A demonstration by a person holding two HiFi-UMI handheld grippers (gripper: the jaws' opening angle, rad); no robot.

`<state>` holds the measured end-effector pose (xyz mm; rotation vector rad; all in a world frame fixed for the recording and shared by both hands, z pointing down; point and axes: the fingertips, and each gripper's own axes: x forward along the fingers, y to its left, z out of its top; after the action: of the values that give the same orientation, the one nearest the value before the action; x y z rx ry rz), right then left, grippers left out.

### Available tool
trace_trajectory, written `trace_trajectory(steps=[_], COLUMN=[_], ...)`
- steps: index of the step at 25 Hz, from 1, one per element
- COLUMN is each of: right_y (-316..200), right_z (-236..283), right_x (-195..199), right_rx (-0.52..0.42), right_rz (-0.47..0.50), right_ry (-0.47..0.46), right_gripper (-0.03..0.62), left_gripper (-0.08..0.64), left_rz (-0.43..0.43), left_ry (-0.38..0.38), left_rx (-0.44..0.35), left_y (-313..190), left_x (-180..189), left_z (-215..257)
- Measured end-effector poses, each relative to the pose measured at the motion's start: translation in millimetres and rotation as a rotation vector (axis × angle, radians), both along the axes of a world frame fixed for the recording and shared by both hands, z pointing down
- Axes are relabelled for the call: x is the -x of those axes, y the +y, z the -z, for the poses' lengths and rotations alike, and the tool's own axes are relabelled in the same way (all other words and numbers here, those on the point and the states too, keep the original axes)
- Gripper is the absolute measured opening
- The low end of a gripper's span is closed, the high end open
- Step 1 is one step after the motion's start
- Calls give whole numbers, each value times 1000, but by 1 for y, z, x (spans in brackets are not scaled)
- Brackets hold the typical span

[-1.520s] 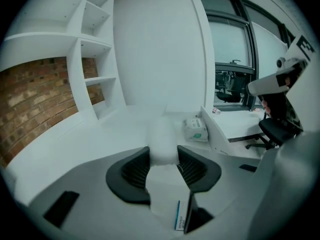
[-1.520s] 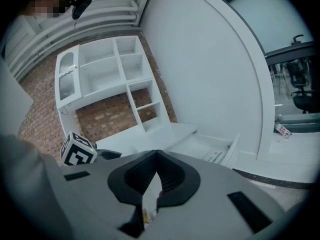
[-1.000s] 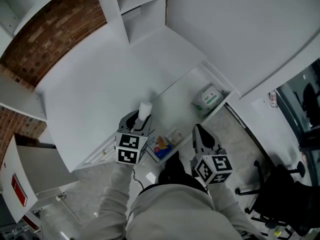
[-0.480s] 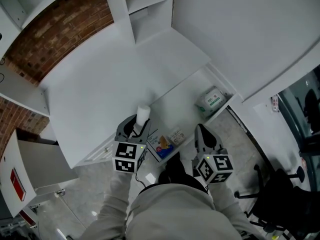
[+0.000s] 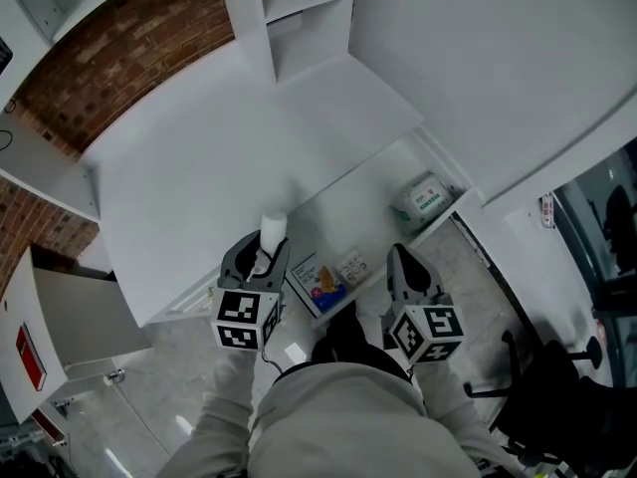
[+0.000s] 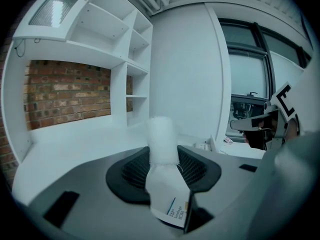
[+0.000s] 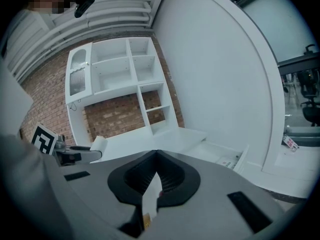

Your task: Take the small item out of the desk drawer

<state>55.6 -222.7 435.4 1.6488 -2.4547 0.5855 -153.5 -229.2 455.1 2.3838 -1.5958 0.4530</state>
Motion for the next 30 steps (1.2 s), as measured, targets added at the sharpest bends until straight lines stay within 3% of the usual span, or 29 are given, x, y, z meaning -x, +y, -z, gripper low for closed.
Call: trace_trajectory(steps=[10,30], right_y=[1,-4], right_z=[2,8], right_x=[8,2], right_rx=[-20,-48], right_rz=[49,63], right_ry=[21,49], right_gripper=[28,27], left_gripper=[178,178], left_rz=[51,39], left_ry=[18,15], left_rx=[-22,-24], left_y=[5,5], left_x=[13,6], left_z=[4,2])
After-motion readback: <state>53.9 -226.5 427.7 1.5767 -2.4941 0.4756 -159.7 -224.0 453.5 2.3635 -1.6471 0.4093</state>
